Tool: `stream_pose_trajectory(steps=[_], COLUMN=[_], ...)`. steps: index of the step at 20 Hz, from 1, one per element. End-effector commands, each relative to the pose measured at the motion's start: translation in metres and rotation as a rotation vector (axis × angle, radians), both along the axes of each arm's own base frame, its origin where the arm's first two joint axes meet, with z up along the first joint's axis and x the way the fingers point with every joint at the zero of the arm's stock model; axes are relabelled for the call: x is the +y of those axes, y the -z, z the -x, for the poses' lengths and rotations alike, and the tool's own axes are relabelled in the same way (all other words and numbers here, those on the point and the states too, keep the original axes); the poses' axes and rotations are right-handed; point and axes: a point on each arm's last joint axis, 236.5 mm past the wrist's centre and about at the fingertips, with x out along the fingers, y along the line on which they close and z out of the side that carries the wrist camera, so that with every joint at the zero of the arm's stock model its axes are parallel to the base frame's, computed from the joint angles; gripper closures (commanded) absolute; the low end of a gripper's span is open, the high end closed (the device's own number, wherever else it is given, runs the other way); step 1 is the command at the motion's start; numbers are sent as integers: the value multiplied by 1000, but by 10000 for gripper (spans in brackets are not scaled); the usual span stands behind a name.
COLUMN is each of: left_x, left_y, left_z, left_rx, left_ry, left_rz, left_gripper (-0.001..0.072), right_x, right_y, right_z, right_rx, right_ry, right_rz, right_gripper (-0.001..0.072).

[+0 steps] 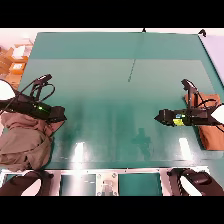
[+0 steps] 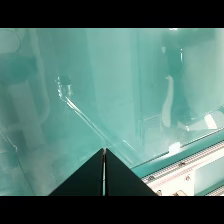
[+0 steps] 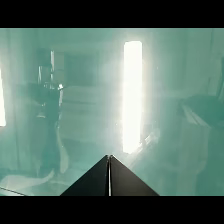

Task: Fold the shirts.

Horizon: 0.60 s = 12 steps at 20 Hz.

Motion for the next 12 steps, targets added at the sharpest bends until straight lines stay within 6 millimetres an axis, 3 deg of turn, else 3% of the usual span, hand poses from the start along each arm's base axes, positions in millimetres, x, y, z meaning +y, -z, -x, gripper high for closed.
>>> stream_pose_trajectory(steps=[1,12], left_x=[0,0], left_y=[0,0], left_z=[0,0], left_rx=[-1,-1], left_ry=[1,1], left_rz=[0,0], left_gripper=[683,683], right_x=[0,0], right_y=[0,-1], right_z=[0,-1], right_rx=[1,-7], right_ry=[-1,3], right_rz=[0,-1], right_gripper=[677,678])
